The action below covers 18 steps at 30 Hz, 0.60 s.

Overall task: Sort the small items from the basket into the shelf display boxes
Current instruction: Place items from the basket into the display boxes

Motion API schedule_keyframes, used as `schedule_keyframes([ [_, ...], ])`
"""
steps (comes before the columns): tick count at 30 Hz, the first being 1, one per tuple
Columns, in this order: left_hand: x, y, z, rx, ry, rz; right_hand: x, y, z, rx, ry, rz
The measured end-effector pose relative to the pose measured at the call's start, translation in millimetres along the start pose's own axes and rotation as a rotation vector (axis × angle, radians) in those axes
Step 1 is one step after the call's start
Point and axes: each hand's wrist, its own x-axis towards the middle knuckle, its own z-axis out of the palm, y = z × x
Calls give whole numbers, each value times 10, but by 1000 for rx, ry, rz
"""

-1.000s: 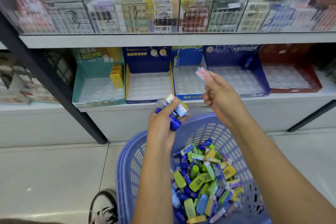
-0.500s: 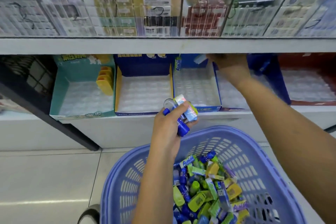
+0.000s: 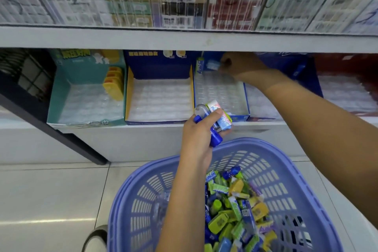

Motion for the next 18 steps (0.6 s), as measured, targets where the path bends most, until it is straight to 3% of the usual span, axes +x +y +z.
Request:
schedule_keyframes([
  [4,1,-7,-29,-8,-12,-3,17,37,17,144,111,87],
  [10,-22,-39,-65,6,-31,1,14,15,59,194,259,30],
  [18,-9,-28,-68,-5,-29,0,21,68,14,246,218,35],
])
